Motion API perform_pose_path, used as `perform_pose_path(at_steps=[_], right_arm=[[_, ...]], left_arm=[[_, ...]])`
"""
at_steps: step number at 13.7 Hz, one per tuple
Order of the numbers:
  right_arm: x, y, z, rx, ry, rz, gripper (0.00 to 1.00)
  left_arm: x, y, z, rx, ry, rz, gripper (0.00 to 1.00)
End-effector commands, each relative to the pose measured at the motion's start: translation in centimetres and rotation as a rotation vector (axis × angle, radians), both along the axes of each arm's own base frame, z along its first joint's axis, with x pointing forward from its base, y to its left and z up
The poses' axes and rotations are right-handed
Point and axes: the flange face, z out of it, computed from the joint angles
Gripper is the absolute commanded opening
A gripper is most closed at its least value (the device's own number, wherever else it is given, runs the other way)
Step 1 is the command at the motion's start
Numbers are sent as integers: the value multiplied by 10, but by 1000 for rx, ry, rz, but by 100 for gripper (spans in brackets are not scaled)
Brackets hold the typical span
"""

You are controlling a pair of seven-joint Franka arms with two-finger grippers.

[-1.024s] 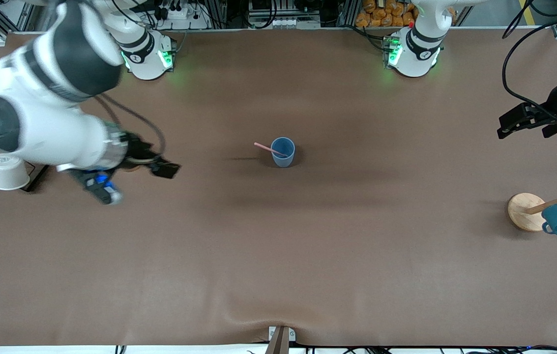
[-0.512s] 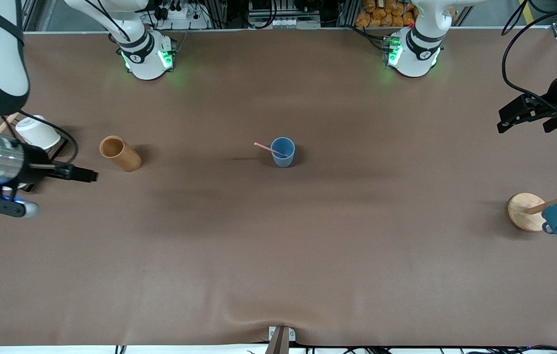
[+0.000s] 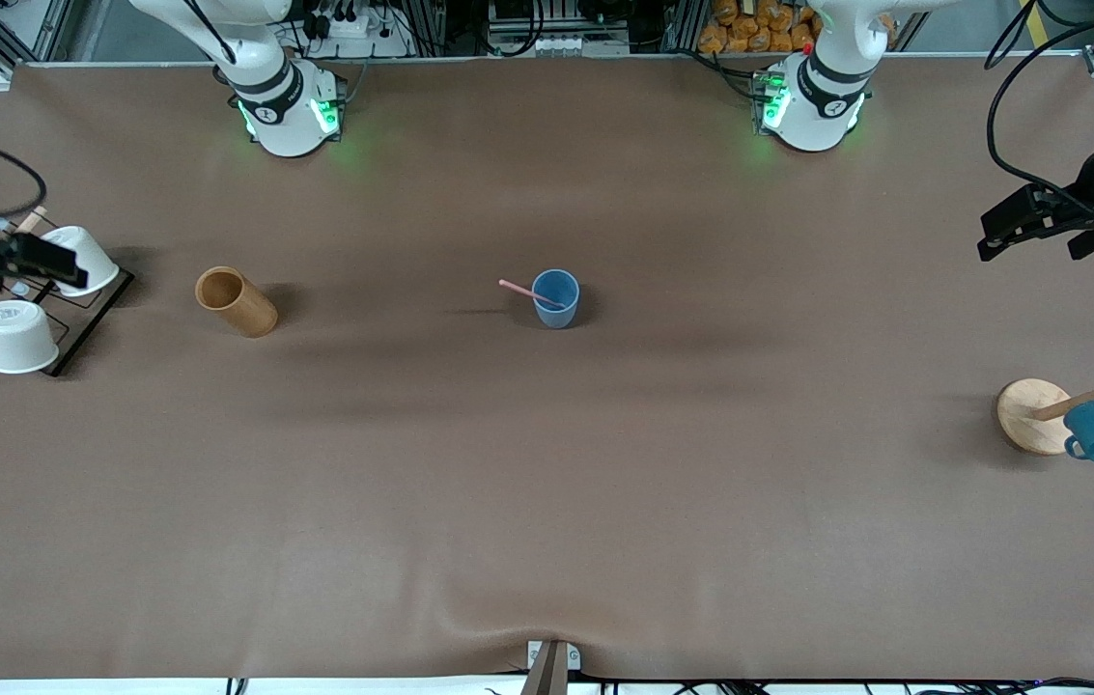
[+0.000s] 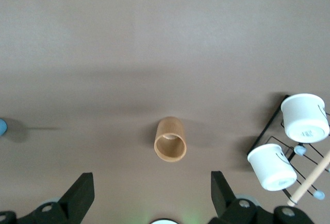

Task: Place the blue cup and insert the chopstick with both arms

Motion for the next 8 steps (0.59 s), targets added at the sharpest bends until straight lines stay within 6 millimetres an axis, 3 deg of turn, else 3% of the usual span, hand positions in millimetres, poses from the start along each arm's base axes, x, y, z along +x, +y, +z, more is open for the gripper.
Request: perform_pose_path(at_steps=[1, 3, 8], right_arm=[[-38, -11, -8, -14, -10, -6, 100], [-49, -2, -7, -15, -46, 15, 100], [-41, 2, 11, -25, -98, 25, 100]], left_arm=[[-6, 1, 6, -2, -6, -17, 100], [-6, 1, 6, 0, -8, -17, 100], [-6, -3, 6, -6, -9, -12, 100]])
